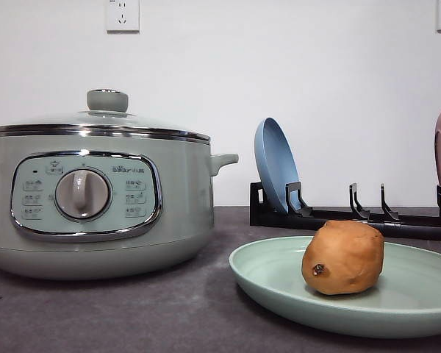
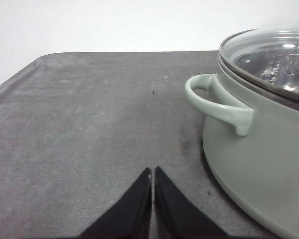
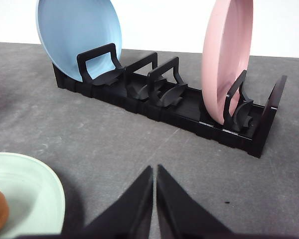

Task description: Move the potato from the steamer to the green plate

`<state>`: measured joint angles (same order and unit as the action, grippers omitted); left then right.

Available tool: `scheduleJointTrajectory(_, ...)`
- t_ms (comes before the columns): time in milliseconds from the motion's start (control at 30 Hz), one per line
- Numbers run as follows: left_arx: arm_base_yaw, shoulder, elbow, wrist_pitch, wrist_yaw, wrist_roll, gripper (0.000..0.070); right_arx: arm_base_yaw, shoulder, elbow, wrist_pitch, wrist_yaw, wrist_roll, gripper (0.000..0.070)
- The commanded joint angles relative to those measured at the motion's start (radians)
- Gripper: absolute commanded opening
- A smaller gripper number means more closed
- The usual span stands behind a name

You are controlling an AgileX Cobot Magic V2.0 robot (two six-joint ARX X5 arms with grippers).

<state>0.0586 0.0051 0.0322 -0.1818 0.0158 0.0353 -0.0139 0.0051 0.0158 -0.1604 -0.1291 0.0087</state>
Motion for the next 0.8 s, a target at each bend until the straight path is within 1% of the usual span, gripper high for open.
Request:
scheduleJointTrajectory(0, 0.0, -0.002, -0.02, -0.006, -0.002, -0.002, 0.0, 0.0, -0.002, -0.004, 0.006, -0.001, 0.017, 0.0)
scheduleJointTrajectory(767, 0.0, -0.002, -0.021, -0.006, -0.002, -0.002, 0.0, 0.0, -0.002, -0.004, 0.006, -0.001, 0.017, 0.0)
